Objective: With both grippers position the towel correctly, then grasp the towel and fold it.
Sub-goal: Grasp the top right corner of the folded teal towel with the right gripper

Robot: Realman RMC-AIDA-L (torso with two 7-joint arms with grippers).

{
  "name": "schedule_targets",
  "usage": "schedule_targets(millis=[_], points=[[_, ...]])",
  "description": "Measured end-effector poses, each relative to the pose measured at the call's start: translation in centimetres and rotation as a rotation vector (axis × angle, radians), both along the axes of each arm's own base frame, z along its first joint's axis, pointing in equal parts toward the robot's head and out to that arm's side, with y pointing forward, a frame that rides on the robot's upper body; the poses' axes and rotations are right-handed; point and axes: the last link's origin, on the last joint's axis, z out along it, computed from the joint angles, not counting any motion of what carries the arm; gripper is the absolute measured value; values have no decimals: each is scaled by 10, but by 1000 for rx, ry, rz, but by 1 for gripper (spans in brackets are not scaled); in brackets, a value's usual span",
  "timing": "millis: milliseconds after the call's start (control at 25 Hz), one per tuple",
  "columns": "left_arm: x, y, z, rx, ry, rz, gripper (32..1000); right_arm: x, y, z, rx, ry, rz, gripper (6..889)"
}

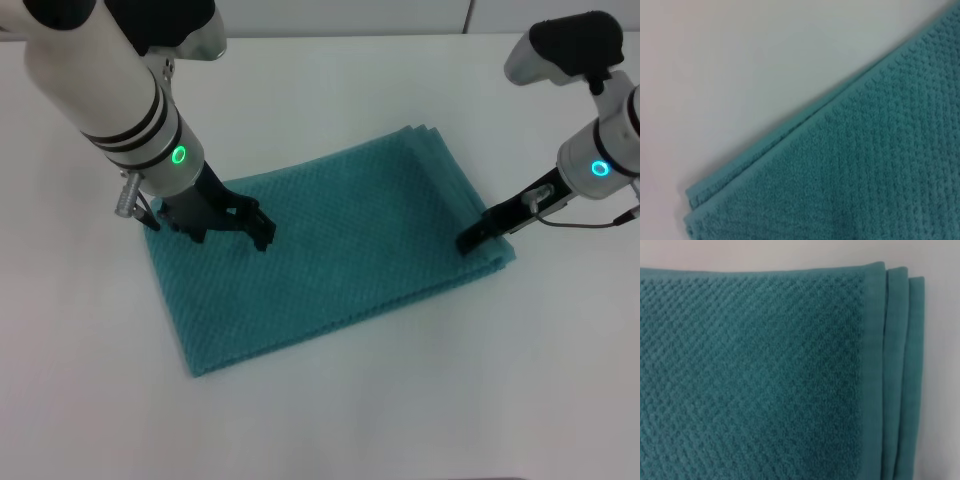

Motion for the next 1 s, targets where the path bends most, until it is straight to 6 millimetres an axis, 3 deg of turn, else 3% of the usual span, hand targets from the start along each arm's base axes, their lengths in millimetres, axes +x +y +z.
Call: schedule_targets(millis=[760, 1000], points=[[0, 1, -1, 4, -3, -5, 859, 9, -5, -7, 12, -2, -2, 845], [0, 1, -1, 4, -3, -5, 860, 9, -5, -7, 12, -4, -3, 765]])
